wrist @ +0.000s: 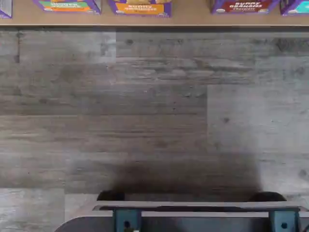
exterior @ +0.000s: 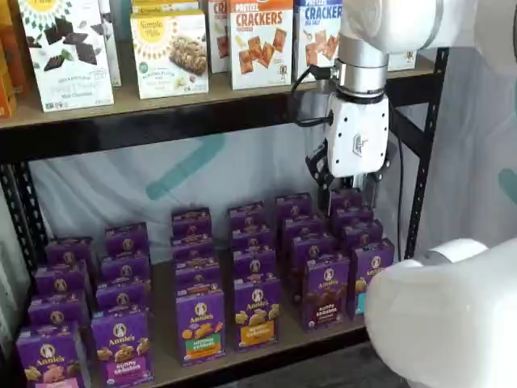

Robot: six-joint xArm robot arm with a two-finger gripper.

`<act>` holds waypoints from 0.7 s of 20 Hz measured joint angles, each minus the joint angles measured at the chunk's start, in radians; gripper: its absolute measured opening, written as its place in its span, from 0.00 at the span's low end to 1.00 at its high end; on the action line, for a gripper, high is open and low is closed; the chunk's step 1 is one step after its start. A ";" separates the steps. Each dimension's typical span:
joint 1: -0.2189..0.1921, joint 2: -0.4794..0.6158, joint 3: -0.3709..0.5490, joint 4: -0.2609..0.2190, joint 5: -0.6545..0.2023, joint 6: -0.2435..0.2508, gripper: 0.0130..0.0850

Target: Pick up the purple box with a brown patch in the center, on the bottom shelf, the fifth box from the left

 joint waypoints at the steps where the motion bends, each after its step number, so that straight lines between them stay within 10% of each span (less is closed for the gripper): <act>1: 0.004 -0.005 0.004 -0.007 -0.007 0.005 1.00; 14: 0.044 0.041 0.018 -0.076 -0.051 0.058 1.00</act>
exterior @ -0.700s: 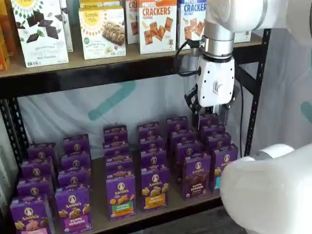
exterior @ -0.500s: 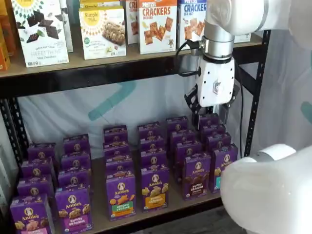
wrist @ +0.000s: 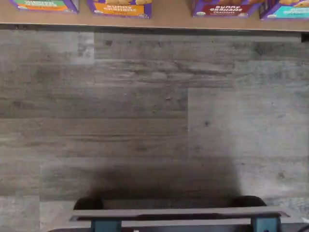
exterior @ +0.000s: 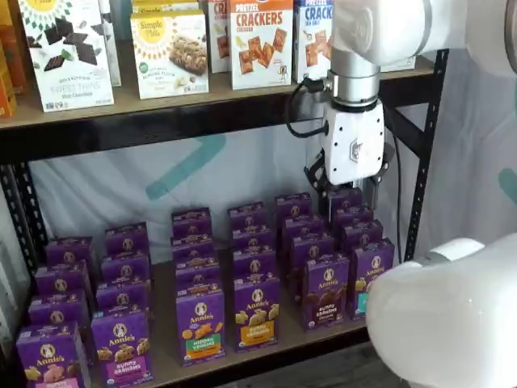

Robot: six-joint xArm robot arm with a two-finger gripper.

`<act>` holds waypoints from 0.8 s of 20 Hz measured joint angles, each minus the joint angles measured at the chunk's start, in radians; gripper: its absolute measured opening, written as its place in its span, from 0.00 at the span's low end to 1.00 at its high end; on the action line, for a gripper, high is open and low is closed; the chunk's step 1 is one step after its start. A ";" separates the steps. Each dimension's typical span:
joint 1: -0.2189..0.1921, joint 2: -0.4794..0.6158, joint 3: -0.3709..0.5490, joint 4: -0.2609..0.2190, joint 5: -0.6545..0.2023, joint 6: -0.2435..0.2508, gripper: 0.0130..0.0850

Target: Pick up the purple box with a brown patch in the center, on the bottom shelf, the fifth box from the left

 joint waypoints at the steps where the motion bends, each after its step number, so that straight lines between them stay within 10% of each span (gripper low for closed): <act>1: 0.001 0.005 0.008 -0.002 -0.015 0.003 1.00; 16: -0.004 0.186 0.148 -0.025 -0.318 0.024 1.00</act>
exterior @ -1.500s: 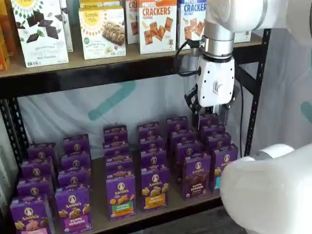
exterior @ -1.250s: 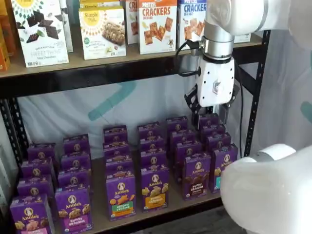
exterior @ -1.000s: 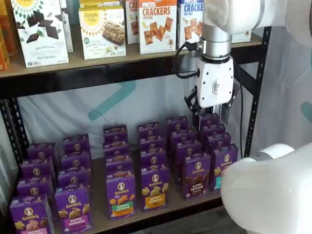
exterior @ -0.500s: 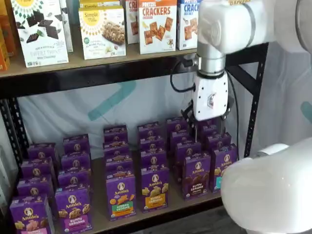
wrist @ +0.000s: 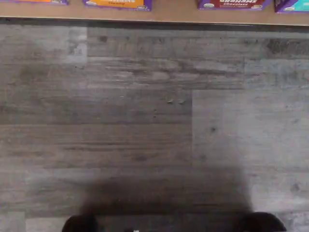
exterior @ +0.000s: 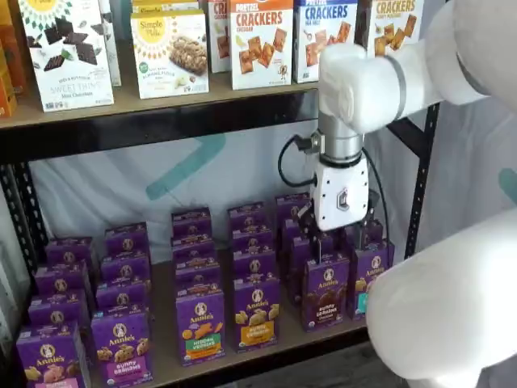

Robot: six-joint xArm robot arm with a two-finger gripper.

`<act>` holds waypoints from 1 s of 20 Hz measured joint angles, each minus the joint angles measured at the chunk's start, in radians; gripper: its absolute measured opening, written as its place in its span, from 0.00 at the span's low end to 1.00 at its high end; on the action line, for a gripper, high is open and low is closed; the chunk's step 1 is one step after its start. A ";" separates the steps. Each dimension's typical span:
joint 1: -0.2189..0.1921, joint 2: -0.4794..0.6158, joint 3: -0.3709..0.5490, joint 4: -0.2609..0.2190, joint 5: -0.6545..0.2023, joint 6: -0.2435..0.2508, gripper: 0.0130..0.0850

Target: Pick up the purple box with a brown patch in the center, on the bottom shelf, the fifth box from the left

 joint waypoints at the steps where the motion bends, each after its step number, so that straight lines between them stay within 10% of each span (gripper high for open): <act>1: -0.003 0.019 0.006 -0.003 -0.027 0.000 1.00; 20: -0.143 0.599 -0.103 -0.098 -0.541 -0.033 1.00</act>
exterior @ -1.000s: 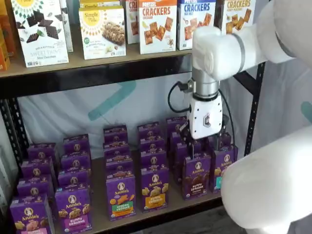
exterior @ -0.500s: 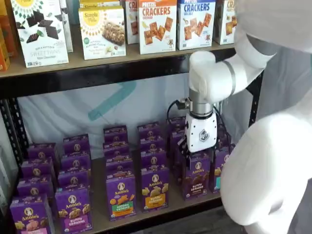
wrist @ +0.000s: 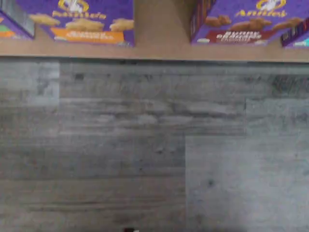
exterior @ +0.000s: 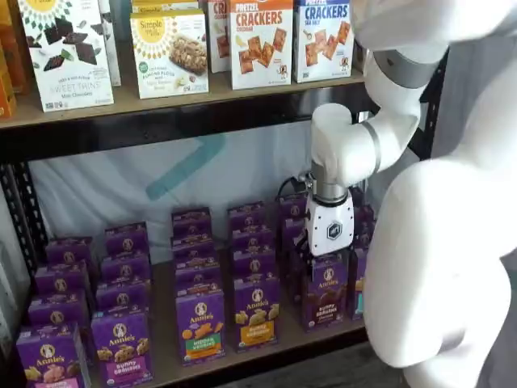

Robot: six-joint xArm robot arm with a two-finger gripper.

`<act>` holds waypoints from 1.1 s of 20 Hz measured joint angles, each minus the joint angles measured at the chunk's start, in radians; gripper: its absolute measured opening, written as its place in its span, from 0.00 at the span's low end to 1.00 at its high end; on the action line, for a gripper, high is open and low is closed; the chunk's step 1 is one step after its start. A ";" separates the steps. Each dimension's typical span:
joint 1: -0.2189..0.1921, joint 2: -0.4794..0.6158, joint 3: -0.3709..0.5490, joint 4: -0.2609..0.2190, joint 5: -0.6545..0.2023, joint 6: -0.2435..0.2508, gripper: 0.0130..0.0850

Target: Pick up the purple box with a brown patch in the center, on the bottom shelf, the fifth box from the left

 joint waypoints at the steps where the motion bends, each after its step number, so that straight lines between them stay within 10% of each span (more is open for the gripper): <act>1: -0.009 0.035 -0.019 -0.004 -0.023 -0.005 1.00; 22: -0.128 0.477 -0.369 -0.005 -0.139 -0.117 1.00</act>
